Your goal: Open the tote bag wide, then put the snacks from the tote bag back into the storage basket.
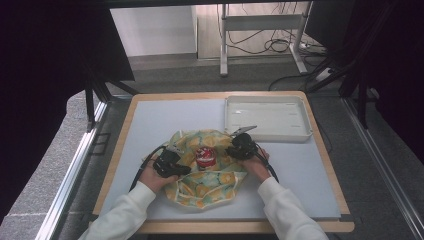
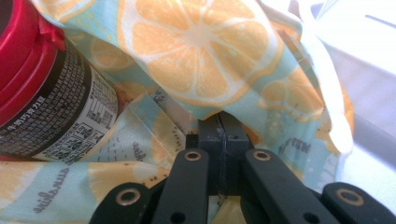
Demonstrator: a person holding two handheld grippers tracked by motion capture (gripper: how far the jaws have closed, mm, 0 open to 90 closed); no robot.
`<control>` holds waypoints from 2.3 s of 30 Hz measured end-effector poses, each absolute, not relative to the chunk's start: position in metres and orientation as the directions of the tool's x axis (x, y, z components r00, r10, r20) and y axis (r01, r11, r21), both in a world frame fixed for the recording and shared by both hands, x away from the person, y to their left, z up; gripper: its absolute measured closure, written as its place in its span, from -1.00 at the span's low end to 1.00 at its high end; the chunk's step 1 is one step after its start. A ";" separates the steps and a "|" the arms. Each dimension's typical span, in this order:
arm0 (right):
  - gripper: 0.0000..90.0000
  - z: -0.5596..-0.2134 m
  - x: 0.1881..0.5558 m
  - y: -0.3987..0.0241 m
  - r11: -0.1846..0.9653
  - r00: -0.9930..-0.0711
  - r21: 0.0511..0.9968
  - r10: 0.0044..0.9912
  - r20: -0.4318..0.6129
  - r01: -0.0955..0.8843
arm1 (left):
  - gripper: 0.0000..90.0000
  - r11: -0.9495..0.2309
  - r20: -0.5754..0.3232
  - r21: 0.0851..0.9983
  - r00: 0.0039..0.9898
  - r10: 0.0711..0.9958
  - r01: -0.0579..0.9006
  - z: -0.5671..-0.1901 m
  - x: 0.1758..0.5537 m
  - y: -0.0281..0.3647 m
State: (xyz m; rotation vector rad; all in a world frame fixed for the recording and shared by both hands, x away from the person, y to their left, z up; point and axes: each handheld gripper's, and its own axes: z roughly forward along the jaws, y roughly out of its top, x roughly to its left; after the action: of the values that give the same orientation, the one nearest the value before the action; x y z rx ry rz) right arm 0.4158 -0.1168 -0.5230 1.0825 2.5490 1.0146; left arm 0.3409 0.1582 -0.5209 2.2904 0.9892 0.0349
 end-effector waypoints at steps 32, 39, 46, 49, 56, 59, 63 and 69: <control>0.97 -0.459 0.354 -0.139 0.465 -0.807 0.813 0.590 0.011 0.351 | 0.98 -0.292 -0.190 0.779 0.652 0.734 0.556 -0.462 0.317 0.216; 0.85 -0.458 0.355 -0.141 0.466 -0.809 0.811 0.588 0.015 0.354 | 0.52 -0.286 -0.144 0.793 0.621 0.770 0.538 -0.461 0.318 0.219; 0.21 -0.454 0.352 -0.140 0.446 -0.807 0.820 0.589 0.033 0.359 | -0.18 -0.256 -0.130 0.816 0.597 0.792 0.518 -0.455 0.317 0.225; 0.04 -0.452 0.350 -0.137 0.450 -0.809 0.820 0.588 0.026 0.353 | -0.24 -0.249 -0.130 0.821 0.593 0.795 0.514 -0.453 0.317 0.228; -0.12 -0.449 0.348 -0.127 0.464 -0.814 0.810 0.580 0.028 0.358 | -0.34 -0.258 -0.127 0.818 0.598 0.791 0.514 -0.452 0.320 0.227; -0.14 -0.449 0.348 -0.122 0.473 -0.818 0.805 0.575 0.026 0.358 | -0.36 -0.270 -0.122 0.813 0.604 0.788 0.517 -0.453 0.321 0.226; -0.15 -0.448 0.346 -0.116 0.488 -0.825 0.799 0.564 0.019 0.352 | -0.36 -0.268 -0.125 0.810 0.600 0.790 0.521 -0.453 0.323 0.227; -0.17 -0.448 0.346 -0.106 0.496 -0.834 0.795 0.551 0.022 0.349 | -0.36 -0.266 -0.128 0.805 0.593 0.795 0.531 -0.454 0.324 0.229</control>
State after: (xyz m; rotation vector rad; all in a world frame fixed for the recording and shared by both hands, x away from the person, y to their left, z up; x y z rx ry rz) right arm 0.3464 -0.1059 -0.4481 0.7684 2.5056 1.2514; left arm 0.3242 0.2287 -0.4543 1.9465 1.0586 0.3816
